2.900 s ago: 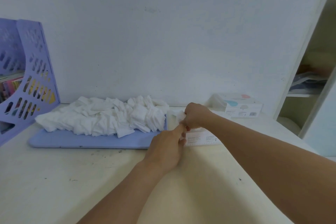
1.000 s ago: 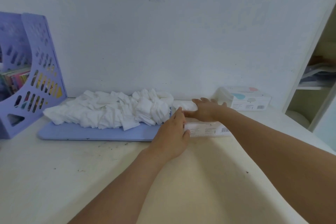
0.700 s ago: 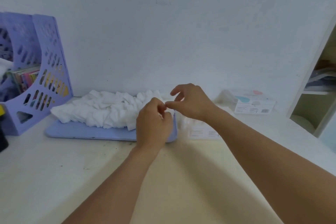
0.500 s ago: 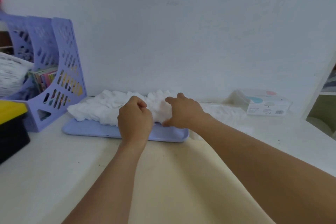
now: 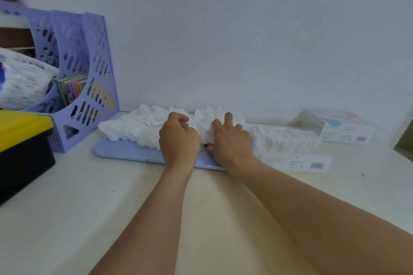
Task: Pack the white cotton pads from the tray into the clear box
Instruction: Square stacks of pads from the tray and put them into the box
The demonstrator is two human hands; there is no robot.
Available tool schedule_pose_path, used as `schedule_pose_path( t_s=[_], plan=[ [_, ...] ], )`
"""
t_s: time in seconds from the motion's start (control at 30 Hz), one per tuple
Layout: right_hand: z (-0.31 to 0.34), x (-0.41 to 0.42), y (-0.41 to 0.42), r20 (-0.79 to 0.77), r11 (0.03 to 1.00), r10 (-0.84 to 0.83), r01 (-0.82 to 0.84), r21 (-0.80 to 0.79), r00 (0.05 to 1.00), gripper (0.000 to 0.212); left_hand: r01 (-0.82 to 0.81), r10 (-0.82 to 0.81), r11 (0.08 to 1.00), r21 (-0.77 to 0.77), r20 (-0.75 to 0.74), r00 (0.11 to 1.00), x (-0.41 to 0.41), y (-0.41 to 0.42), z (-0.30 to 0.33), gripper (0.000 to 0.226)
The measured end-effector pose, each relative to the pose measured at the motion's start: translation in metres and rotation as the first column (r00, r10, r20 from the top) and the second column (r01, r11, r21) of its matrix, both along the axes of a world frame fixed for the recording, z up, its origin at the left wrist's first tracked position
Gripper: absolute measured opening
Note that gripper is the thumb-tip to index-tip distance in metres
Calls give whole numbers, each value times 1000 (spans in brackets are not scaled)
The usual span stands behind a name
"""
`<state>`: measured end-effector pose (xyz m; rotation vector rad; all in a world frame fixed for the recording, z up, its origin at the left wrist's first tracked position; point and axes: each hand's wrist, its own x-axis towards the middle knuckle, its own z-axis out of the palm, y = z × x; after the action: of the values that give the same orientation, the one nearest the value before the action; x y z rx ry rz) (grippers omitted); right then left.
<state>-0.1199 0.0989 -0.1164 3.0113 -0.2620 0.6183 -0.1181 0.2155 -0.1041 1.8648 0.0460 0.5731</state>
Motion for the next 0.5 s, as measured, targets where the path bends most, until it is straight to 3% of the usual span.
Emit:
schedule_pose_path(
  t_s=[0.17,0.33,0.5],
  plan=[
    [1,-5,-5,34,999,34,-35,27,999,24,11,-11,1000,-2,0,1000,1,0,0,33],
    [-2,-5,-12,-10,994,80,-79,81,997,30,12,-12,1000,6,-14,1000,4,1,-2,34],
    [0,-2,-19,-45,974,145,-134,184,988,18,188,-195,938,292,-7,981,9,0,-12,65]
  ],
)
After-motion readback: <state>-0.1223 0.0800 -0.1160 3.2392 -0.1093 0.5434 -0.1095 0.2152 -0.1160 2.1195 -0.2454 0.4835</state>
